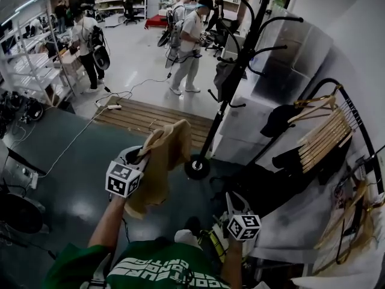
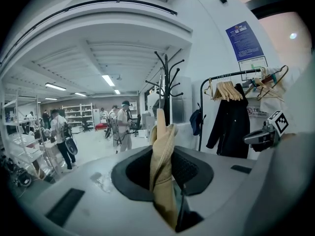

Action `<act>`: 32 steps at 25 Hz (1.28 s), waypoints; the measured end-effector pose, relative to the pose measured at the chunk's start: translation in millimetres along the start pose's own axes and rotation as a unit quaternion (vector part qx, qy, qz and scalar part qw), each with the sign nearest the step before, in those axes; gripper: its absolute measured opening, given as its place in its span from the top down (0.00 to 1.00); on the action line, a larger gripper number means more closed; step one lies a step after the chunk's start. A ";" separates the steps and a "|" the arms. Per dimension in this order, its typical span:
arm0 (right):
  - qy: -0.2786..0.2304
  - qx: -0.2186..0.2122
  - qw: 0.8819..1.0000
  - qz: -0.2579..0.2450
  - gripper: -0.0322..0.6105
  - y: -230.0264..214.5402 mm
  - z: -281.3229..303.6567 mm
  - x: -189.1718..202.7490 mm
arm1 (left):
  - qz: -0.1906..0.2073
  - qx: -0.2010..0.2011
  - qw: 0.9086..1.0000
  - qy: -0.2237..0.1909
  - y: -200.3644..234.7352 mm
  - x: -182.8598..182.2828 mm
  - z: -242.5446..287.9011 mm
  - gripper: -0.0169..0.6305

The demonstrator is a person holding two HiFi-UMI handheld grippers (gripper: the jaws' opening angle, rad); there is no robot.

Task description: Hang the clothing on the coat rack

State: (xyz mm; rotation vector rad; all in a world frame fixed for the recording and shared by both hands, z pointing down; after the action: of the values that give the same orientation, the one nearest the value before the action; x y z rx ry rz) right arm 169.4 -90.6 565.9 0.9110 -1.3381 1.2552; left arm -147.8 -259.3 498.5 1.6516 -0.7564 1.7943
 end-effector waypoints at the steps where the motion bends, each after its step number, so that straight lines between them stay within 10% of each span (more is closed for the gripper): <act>1: -0.001 0.000 1.000 -0.001 0.89 -7.5 6.2 -4.7 | 0.000 0.000 1.000 -0.001 0.1 -2.6 9.2 0.84; 32: -0.041 -0.125 0.990 -0.055 0.89 -83.1 202.8 -107.8 | -0.011 -0.042 0.999 0.001 -10.7 -42.3 219.6 0.84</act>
State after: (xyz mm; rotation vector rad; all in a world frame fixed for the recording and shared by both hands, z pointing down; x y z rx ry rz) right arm 231.3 -315.7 494.1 0.8539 -1.4507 0.9501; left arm 9.6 -416.3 472.5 1.5975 -0.7993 1.7262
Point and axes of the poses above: the fingertips, and each gripper's own axes: z forward along the fingers, y to its left, x out of its underside, the point moved 3 cm from there along -z, backward along the fingers, and after that the axes turned 13 degrees about -y, right-handed, at the moved point
